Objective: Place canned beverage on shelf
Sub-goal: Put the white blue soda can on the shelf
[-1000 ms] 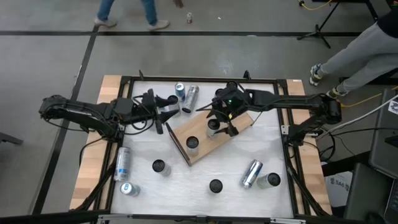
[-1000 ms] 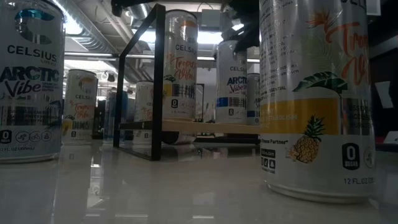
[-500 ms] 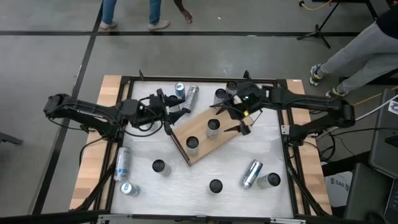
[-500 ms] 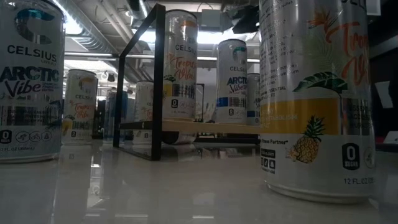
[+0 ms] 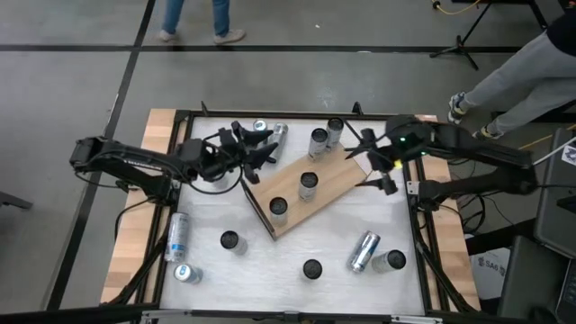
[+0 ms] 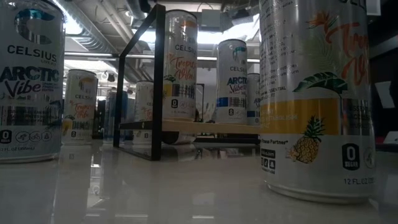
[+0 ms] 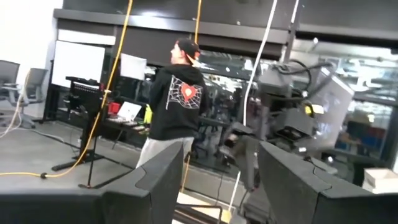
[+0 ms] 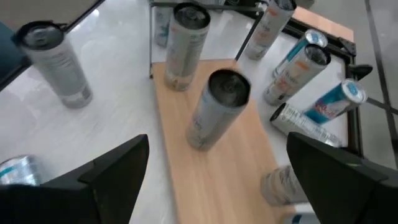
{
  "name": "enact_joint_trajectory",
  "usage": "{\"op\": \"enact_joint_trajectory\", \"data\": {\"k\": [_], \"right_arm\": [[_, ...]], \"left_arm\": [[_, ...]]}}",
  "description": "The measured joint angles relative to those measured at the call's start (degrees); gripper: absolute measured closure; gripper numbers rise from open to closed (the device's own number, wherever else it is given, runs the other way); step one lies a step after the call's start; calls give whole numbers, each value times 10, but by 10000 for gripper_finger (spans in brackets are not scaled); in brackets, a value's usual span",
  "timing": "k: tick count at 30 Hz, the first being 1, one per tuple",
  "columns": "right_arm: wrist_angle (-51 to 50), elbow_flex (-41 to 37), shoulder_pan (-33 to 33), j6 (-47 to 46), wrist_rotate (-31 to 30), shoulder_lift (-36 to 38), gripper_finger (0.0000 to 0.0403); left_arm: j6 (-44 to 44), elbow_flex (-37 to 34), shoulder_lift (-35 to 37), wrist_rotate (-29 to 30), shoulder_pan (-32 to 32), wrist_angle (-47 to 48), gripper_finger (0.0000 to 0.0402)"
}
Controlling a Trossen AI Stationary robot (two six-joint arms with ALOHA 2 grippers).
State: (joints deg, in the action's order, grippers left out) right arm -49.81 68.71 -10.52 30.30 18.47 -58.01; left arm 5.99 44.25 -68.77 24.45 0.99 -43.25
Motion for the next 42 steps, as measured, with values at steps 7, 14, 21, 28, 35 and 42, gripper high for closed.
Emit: {"op": "enact_joint_trajectory", "data": {"k": [7, 14, 21, 28, 35, 42], "right_arm": [[-53, 0, 0, 0, 0, 46, 33], [-47, -35, 0, 2, 1, 84, 33], [36, -124, 0, -13, 0, 150, 33], [115, -200, 0, -46, 1, 190, 33], [142, -239, 0, -56, 1, 195, 33], [142, -253, 0, -56, 1, 195, 33]], "left_arm": [[4, 0, -16, -2, -18, -7, 202], [9, 0, -43, -30, -33, -51, 192], [11, 28, -75, -44, -40, -62, 132], [27, 116, -142, -43, -40, -56, 86], [-3, 230, -202, -70, -40, 49, 79], [-4, 343, -236, -75, -34, 287, 78]]}}
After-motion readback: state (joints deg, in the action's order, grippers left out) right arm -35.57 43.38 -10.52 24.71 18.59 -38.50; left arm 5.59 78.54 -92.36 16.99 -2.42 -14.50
